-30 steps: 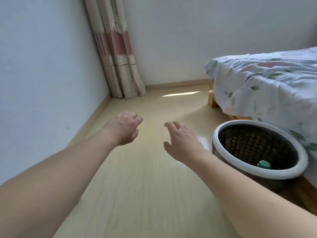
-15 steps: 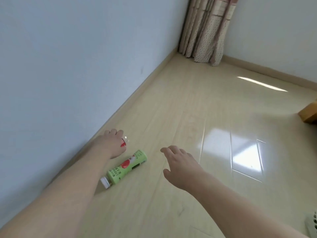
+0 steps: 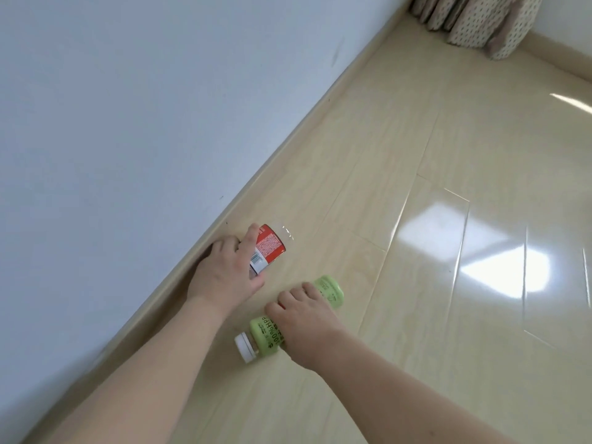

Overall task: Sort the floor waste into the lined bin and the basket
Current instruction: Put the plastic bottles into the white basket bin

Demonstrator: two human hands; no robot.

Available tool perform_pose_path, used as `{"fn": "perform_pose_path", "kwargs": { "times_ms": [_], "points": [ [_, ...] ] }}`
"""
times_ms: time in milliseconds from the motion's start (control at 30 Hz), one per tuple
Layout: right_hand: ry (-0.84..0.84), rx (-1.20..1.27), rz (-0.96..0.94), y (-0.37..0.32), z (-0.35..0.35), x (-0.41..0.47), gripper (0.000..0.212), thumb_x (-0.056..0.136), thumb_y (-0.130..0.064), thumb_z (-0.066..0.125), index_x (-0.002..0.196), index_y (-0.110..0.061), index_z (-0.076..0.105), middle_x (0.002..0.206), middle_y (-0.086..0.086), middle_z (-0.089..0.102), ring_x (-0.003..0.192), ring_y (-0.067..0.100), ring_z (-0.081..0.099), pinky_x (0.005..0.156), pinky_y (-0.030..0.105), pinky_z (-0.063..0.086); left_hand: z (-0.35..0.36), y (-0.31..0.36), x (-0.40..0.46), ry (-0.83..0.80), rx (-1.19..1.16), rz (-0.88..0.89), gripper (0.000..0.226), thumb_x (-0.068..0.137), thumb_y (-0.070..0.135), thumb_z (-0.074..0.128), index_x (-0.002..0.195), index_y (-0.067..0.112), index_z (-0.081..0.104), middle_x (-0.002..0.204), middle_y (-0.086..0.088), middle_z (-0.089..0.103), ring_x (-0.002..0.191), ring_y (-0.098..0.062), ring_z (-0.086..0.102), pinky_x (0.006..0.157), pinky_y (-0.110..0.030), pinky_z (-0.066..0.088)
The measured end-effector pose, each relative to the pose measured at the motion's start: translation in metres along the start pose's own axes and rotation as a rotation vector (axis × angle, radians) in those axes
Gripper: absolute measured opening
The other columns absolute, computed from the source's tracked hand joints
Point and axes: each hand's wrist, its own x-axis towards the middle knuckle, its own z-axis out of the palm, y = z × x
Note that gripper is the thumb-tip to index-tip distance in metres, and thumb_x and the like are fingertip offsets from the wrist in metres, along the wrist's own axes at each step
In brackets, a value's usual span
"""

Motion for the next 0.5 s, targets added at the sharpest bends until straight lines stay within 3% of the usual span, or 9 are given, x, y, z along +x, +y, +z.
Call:
{"fn": "perform_pose_path", "kwargs": {
  "times_ms": [133,367,500],
  "points": [
    [-0.088,0.019,-0.028,0.003,-0.005,-0.006,0.040,0.086,-0.021,0.057,0.123,-0.013,0.044,0.116,0.007,0.051,0.107,0.029,0.050,0.094,0.038,0.034,0.004,-0.004,0.002,0.010,0.017,0.048,0.094,0.070,0.046,0.072,0.149,0.016,0.031,0.096,-0.012,0.057,0.086,-0.028,0.056,0.056,-0.035,0.051],
    [-0.040,0.440,0.212,0.028,-0.040,-0.043,0.030,0.080,-0.019,0.058,0.107,-0.016,0.044,0.100,0.002,0.056,0.089,0.027,0.058,0.067,0.029,0.036,-0.017,0.012,0.001,-0.154,0.036,-0.058,0.089,0.084,0.042,0.055,0.154,0.022,0.003,0.119,-0.015,0.047,0.110,-0.030,0.045,0.083,-0.037,0.047],
    [0.088,0.745,0.388,0.040,-0.058,-0.093,0.035,0.079,-0.021,0.060,0.106,-0.020,0.038,0.090,-0.001,0.055,0.083,0.025,0.057,0.068,0.038,0.049,-0.038,0.028,-0.013,-0.338,-0.047,-0.179,0.085,0.082,0.030,0.051,0.151,0.020,0.001,0.112,-0.009,0.051,0.091,-0.023,0.052,0.071,-0.032,0.048]
  ]
}}
